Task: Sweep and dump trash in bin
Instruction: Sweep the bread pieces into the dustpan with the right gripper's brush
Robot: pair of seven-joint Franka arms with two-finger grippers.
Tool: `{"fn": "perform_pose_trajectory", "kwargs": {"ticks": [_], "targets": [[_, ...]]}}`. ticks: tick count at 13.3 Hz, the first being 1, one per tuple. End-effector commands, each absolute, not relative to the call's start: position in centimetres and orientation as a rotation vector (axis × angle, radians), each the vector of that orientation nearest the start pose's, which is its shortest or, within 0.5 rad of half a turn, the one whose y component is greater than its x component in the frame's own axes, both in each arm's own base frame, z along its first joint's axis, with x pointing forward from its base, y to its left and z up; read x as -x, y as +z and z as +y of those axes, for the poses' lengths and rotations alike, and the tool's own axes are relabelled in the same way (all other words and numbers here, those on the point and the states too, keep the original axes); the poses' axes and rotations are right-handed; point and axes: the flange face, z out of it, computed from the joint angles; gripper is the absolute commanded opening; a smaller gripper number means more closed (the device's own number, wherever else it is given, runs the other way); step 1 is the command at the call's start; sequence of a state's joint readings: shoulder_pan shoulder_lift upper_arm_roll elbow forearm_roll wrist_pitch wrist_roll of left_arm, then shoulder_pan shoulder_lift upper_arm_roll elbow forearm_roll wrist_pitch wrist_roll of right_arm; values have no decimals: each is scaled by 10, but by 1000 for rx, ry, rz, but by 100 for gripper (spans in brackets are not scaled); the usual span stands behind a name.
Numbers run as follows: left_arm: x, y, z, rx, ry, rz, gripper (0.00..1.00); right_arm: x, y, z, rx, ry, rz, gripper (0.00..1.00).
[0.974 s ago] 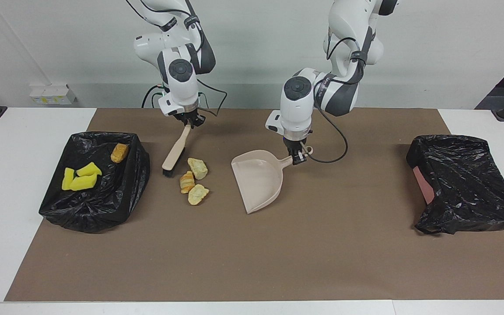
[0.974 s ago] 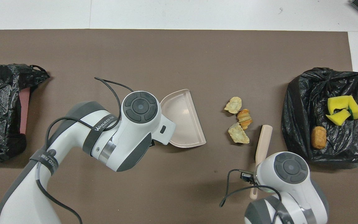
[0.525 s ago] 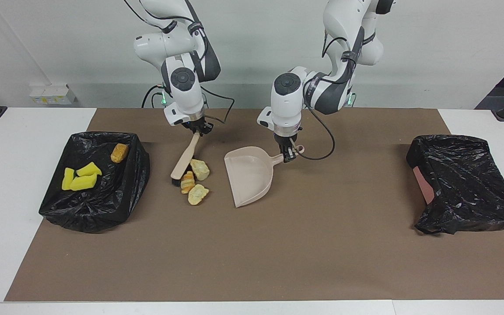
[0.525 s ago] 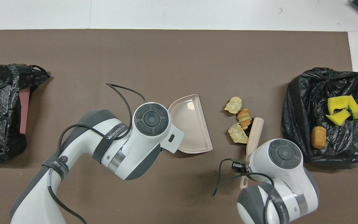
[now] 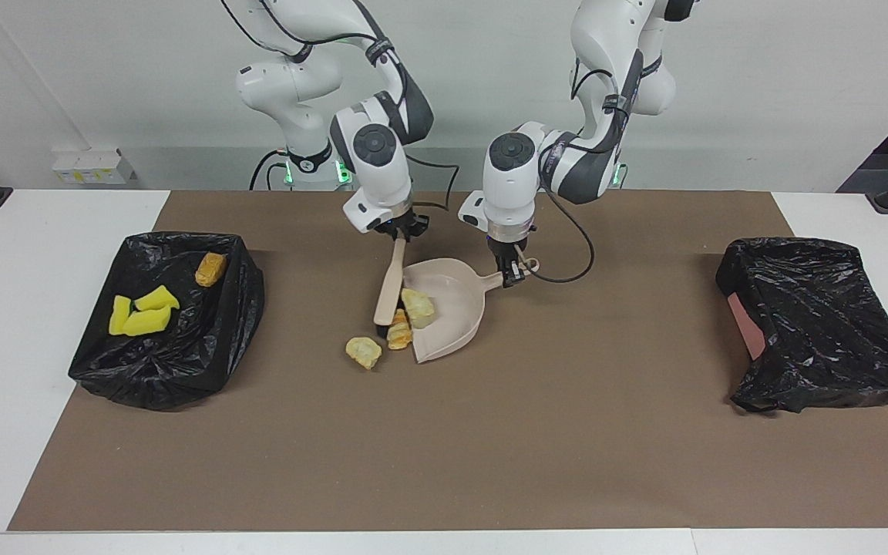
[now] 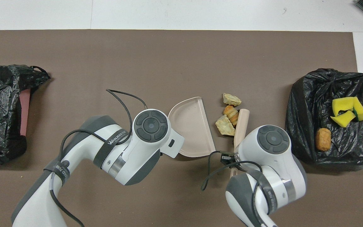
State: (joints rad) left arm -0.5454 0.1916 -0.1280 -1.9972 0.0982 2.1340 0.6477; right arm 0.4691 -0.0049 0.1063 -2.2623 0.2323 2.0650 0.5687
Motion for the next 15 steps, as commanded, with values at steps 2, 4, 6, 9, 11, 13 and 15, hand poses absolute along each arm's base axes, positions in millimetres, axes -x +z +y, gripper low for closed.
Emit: {"fn": "perform_pose_trajectory", "kwargs": {"ticks": [2,4,6,9,11,13,15], "targets": [[-458,362,-343,2367,56,1948,0,-410,379,307,3010,375,14,0],[-462,363,-339,2377,46,1937,0,-415,395,292,3004,377,-160,0],[-469,362,-332,2392,35,1921,0,-446,414,256,3103,329,-355,0],[-474,360,-326,2404,38,1906,0,-496,414,201,3189,290,-581,0],[-478,360,-320,2400,39,1912,0,-524,412,160,3243,228,-528,0],[-479,359,-319,2397,28,1919,0,-536,393,135,3293,270,-508,0],[-478,359,-322,2400,18,1915,0,-537,365,119,3298,382,-436,0]]}}
